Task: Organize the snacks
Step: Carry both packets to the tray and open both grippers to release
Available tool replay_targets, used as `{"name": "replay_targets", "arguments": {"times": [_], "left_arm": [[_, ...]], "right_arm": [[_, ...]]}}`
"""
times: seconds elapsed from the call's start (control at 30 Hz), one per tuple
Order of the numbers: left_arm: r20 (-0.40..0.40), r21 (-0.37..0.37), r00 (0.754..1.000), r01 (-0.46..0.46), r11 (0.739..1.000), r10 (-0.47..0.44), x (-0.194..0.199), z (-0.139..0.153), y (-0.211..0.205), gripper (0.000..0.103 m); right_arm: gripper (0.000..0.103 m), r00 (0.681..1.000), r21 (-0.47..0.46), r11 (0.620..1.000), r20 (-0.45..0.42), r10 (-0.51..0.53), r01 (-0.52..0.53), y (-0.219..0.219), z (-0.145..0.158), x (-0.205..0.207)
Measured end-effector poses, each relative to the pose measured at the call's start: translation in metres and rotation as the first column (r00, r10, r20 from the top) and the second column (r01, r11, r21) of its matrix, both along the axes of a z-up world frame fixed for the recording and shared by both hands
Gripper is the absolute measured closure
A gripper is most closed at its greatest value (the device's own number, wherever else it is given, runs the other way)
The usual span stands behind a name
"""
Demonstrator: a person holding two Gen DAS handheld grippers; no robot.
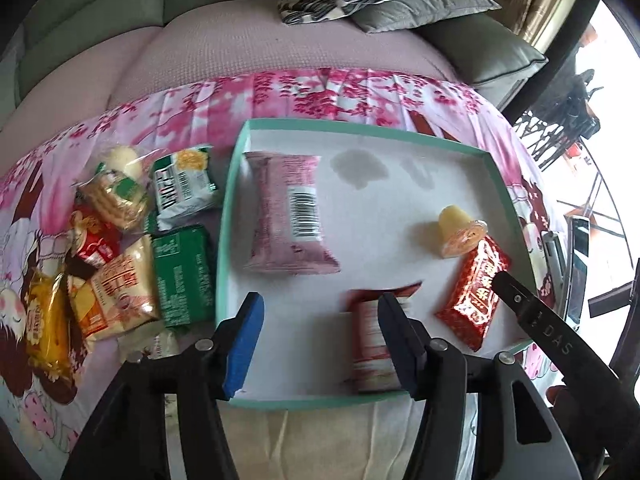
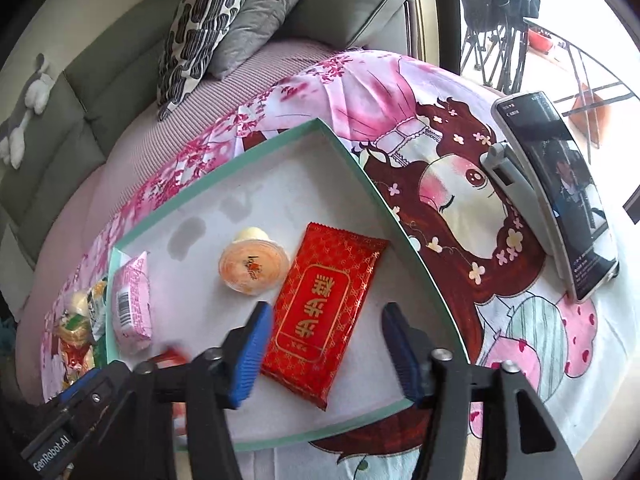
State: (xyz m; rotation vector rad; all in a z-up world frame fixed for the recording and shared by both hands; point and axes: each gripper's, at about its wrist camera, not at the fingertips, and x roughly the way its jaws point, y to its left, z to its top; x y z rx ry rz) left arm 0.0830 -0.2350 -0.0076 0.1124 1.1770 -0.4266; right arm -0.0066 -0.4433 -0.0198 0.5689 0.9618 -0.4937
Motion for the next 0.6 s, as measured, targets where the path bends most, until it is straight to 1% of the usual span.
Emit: {"name": "replay_targets", "arguments": {"times": [0.07,0.17,0.33,0.4,0.47,0.6], "left_arm": [[0.006,0.005,1.000,-0.020,1.000,0.020,0.001,0.000,0.006,0.036],[0.022,0.023,0.998,-0.058,0.998,0.058,0.003,0.000,0.017,0.030],[0.022,0.064,0.992,-0.126,0.990,0.125,0.009,-0.009,0.036,0.026],[0.022,0.083,0.989,-0.150,0.985,0.149,0.011,-0.013,0.043,0.025],[0.023,0.090,0.985,-0.170,0.981,0.169,0.013,-0.015,0.050,0.022],[0.022,0.103,0.979,-0.205,0.973,0.204,0.016,-0.018,0.060,0.021]], "right_arm": [[0.027,1.000,-0.014,1.000,-0.014,0.012,-0.013,0.004,0.000,0.001],[0.019,0.999,-0.030,0.999,-0.019,0.038,-0.039,0.011,0.001,0.003],[0.010,0.995,-0.047,0.994,-0.015,0.095,-0.095,0.025,0.004,0.009],[0.008,0.994,-0.051,0.992,-0.012,0.112,-0.112,0.031,0.005,0.011],[0.003,0.992,-0.052,0.990,-0.010,0.128,-0.128,0.035,0.005,0.013],[0.001,0.989,-0.066,0.987,-0.014,0.147,-0.147,0.042,0.007,0.016]]}}
